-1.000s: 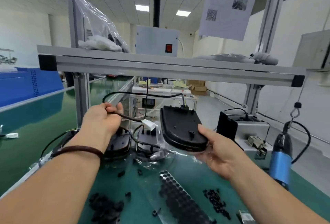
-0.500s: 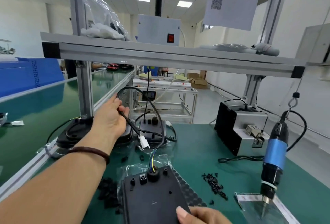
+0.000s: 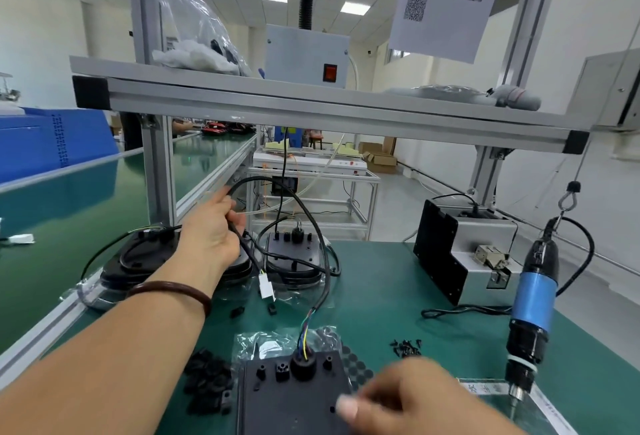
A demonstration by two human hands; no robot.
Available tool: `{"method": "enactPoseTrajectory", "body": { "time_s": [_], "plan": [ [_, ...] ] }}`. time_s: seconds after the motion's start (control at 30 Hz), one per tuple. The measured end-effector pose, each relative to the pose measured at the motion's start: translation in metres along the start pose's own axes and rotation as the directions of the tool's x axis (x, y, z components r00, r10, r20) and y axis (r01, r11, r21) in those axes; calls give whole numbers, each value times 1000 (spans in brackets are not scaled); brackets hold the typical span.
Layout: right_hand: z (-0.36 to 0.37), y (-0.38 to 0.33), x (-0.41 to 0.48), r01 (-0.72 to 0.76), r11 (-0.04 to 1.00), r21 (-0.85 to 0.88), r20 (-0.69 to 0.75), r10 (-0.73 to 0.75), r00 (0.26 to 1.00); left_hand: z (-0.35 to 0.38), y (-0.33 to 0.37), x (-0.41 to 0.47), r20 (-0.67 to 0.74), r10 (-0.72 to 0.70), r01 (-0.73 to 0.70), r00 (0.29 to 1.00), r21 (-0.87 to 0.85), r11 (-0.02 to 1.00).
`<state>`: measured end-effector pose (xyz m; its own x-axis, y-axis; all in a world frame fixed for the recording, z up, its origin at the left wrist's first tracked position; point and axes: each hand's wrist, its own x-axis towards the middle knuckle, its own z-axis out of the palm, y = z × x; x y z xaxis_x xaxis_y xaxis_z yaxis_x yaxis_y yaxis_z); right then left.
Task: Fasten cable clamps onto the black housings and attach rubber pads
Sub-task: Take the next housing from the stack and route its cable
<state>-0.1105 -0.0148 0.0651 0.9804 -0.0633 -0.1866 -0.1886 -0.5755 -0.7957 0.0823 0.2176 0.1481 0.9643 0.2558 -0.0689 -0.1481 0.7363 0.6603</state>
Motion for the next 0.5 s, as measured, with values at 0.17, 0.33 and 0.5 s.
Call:
{"method": "enactPoseTrajectory", "body": {
  "time_s": [0.17,0.33,0.5],
  "plan": [
    [-34,-65,42,340,939,-42,-220,-341,914,3,15,-15,242,21,-57,970,143,988],
    [-17,-127,70,549,832,-75,-145,-554,820,47,26,-48,334,-5,-67,943,202,977],
    [6,-143,84,545,836,-64,-130,-548,826,78,28,-64,227,-19,29,974,-41,999]
  ]
}}
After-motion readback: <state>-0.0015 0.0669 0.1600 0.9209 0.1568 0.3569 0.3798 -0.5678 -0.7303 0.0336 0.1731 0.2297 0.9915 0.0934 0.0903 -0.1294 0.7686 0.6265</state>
